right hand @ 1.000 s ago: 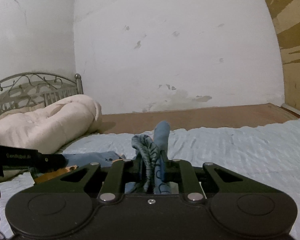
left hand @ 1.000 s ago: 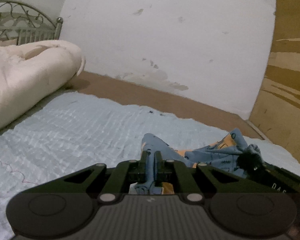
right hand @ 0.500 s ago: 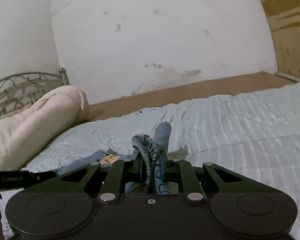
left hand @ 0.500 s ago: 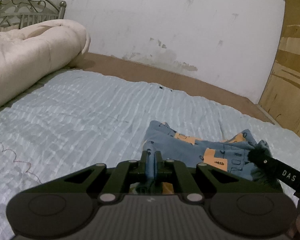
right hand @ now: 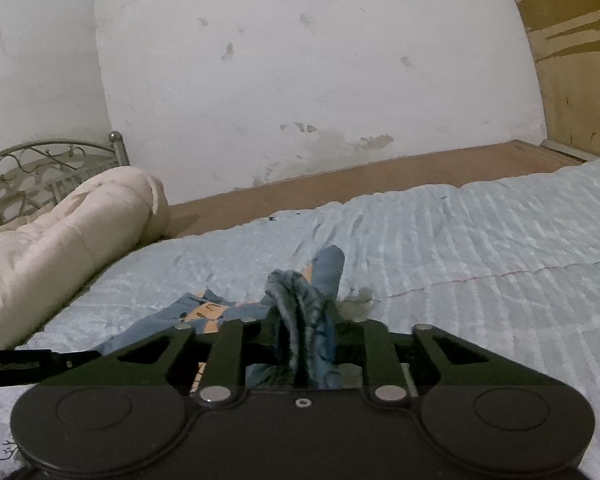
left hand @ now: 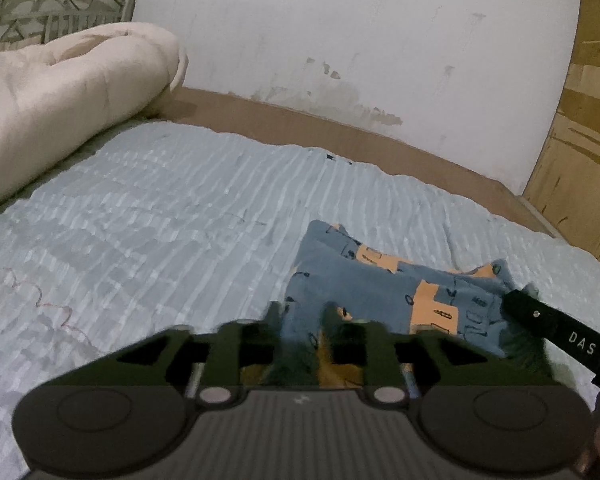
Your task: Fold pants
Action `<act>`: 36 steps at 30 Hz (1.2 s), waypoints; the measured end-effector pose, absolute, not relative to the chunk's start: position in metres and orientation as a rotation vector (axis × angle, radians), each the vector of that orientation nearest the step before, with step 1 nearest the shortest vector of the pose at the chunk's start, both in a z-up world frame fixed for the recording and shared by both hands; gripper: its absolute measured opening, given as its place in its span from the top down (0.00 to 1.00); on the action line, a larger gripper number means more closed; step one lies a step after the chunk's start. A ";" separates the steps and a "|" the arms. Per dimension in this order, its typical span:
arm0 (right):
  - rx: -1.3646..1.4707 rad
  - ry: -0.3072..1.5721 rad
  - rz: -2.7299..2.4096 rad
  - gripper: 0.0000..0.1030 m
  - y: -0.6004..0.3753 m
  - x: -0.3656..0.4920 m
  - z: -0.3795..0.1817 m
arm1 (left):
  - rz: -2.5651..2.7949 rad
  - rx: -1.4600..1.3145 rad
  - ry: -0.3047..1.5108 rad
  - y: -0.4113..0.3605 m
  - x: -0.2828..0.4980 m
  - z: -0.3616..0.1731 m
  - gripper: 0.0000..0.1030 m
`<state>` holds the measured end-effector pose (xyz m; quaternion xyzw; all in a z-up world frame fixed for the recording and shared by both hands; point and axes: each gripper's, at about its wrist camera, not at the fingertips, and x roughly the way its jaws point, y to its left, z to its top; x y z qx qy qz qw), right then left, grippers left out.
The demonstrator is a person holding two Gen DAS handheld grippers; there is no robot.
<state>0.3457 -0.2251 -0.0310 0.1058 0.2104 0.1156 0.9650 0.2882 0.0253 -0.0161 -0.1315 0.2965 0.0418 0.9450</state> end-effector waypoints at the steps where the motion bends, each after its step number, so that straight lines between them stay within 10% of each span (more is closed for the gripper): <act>1: 0.214 0.433 0.222 0.67 -0.226 0.345 -0.030 | 0.086 -0.273 0.603 0.026 0.285 -0.015 0.43; 7: 0.212 0.439 0.203 0.35 -0.231 0.325 -0.023 | 0.111 -0.262 0.570 0.028 0.254 -0.006 0.10; 14: 0.174 0.388 0.220 0.02 -0.230 0.269 -0.010 | 0.098 -0.235 0.520 0.029 0.205 0.008 0.01; 36: 0.087 0.282 0.221 0.01 -0.228 0.097 0.006 | 0.083 -0.056 0.465 0.019 0.072 0.010 0.01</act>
